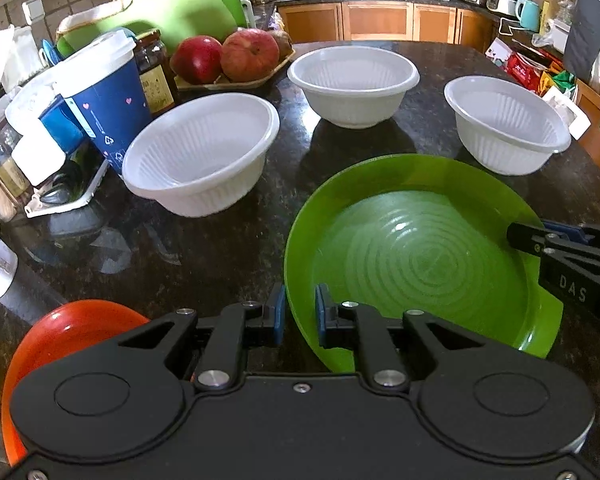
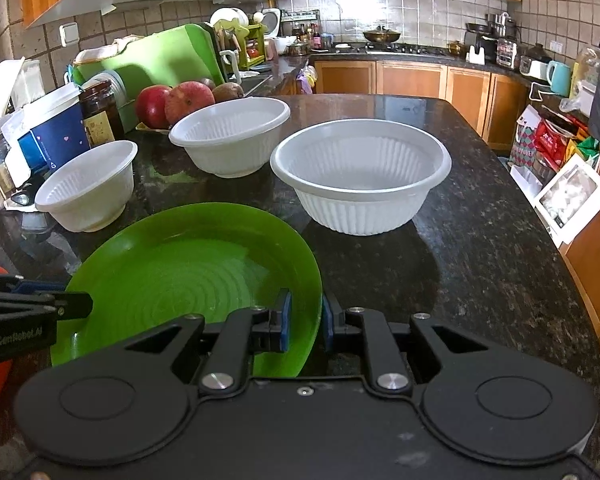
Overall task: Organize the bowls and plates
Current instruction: 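Lift the green plate with the left gripper and carry it over the orange plate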
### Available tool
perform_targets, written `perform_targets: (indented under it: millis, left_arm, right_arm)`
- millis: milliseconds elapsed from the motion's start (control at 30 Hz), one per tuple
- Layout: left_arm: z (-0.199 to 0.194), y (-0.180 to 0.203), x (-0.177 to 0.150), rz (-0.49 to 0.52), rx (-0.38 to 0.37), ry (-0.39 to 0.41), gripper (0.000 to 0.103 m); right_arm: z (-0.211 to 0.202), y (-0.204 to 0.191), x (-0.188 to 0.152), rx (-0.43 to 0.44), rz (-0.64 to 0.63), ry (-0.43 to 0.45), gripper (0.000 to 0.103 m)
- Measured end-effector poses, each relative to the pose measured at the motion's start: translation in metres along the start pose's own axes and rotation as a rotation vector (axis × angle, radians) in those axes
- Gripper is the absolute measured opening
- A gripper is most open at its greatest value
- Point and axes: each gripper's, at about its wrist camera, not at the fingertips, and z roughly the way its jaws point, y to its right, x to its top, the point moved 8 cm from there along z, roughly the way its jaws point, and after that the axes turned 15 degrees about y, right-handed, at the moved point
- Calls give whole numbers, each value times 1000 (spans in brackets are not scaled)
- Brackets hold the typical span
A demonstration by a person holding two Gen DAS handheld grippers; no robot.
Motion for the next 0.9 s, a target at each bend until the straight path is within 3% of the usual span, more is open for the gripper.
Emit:
perform_targets:
  millis: [300, 567, 900]
  left_arm:
    - [8, 0, 6, -11, 17, 9, 25]
    - [11, -2, 3, -30, 16, -10, 18]
    - [2, -2, 7, -24, 3, 16, 16]
  right_arm:
    - [6, 0, 3, 2, -7, 13, 18]
    - [6, 1, 0, 7, 9, 13, 18]
    - [-2, 0, 3, -9, 17, 23, 18]
